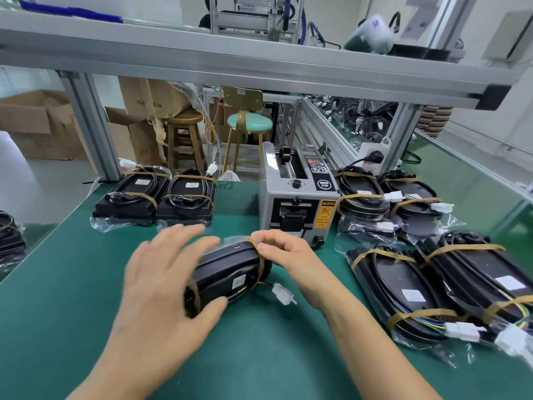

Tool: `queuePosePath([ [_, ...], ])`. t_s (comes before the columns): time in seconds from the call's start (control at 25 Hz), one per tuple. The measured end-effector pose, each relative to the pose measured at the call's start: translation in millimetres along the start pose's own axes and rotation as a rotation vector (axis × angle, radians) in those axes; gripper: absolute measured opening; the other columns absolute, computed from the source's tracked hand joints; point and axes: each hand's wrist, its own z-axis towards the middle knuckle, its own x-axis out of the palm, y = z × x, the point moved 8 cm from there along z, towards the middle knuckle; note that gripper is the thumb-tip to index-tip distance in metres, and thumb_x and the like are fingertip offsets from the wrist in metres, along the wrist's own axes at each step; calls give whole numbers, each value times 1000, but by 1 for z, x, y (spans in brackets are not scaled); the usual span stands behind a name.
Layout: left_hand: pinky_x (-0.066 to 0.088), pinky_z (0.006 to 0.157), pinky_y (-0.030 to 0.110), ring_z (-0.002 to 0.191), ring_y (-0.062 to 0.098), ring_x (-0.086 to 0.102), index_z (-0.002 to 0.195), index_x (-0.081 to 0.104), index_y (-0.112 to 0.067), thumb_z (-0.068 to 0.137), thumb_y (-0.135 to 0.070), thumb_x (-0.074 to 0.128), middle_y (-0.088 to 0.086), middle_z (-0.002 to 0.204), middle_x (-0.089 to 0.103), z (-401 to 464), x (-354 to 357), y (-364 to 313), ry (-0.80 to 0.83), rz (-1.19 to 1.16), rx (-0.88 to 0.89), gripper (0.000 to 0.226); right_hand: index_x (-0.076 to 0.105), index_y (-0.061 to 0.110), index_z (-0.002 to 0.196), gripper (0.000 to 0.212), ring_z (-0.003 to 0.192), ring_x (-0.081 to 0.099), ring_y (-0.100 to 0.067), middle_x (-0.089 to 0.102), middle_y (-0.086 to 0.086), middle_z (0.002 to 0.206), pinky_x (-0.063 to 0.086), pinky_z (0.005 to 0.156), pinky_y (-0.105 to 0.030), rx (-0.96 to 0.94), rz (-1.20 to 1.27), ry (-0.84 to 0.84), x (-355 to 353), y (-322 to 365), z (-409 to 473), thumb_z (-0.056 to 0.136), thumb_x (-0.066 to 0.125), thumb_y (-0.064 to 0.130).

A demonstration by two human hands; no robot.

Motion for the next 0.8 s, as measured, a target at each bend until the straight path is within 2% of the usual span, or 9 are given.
queuePosePath([
  [0.04, 29, 106, 37, 123, 12, 41, 125, 57, -23, 71, -48, 57, -8, 132, 53, 8, 9, -11, 81, 70, 27, 60, 70, 20, 105, 18, 97, 61, -6, 70, 4, 104, 43, 101, -26, 2, 16, 16, 1, -2, -1, 92, 61, 13],
  [0.12, 35, 96, 26, 117, 8, 45, 131, 49, -33, 85, -51, 51, -19, 132, 50, 22, 24, -16, 206, 143, -48, 49, 72, 23, 100, 15, 91, 62, 0, 71, 10, 96, 46, 91, -18, 6, 18, -39, -6, -5, -4, 91, 62, 15],
  [0.24, 39, 86, 23, 115, 7, 51, 131, 41, -44, 88, -52, 51, -25, 127, 50, 33, 29, -6, 239, 192, -134, 45, 71, 11, 83, 14, 66, 50, -4, 59, 15, 67, 40, 67, -19, -21, -62, -505, -53, -3, -9, 88, 62, 21],
  [0.28, 39, 84, 24, 113, 7, 52, 128, 44, -45, 86, -53, 54, -24, 123, 53, 35, 31, -2, 259, 202, -152, 44, 68, 7, 80, 17, 67, 50, -8, 58, 12, 65, 42, 66, -23, -21, -70, -646, -68, -1, -11, 88, 61, 20],
  [0.36, 40, 81, 24, 109, 8, 54, 123, 49, -46, 82, -53, 58, -23, 117, 57, 36, 34, 3, 271, 213, -175, 42, 67, 5, 76, 20, 78, 63, -17, 69, 3, 73, 49, 75, -30, 5, -55, -790, -82, 2, -8, 88, 61, 19],
  [0.44, 40, 80, 24, 108, 9, 54, 121, 50, -46, 81, -54, 58, -22, 114, 58, 35, 34, 4, 243, 223, -193, 42, 68, 5, 73, 22, 86, 66, -21, 72, 0, 78, 51, 82, -35, 40, -53, -833, -84, 3, 0, 89, 63, 20],
  [0.56, 39, 78, 25, 106, 10, 56, 119, 53, -46, 80, -53, 61, -21, 110, 60, 31, 34, 7, 206, 195, -220, 40, 65, 23, 59, 28, 81, 61, -14, 65, 15, 70, 48, 79, -33, 100, -4, -853, -82, 0, 11, 87, 68, 24],
  [0.68, 40, 77, 25, 104, 9, 56, 115, 55, -46, 78, -53, 62, -21, 108, 61, 29, 36, 6, 196, 182, -224, 38, 63, 28, 62, 23, 85, 61, -16, 65, 12, 74, 44, 77, -31, 150, 76, -901, -84, -9, 17, 83, 73, 24],
  [0.8, 38, 77, 24, 104, 9, 55, 116, 55, -45, 78, -52, 62, -21, 109, 61, 27, 37, 6, 190, 172, -239, 39, 65, 23, 68, 18, 89, 62, -19, 65, 7, 77, 46, 79, -30, 166, 228, -937, -80, -12, 19, 83, 74, 17],
])
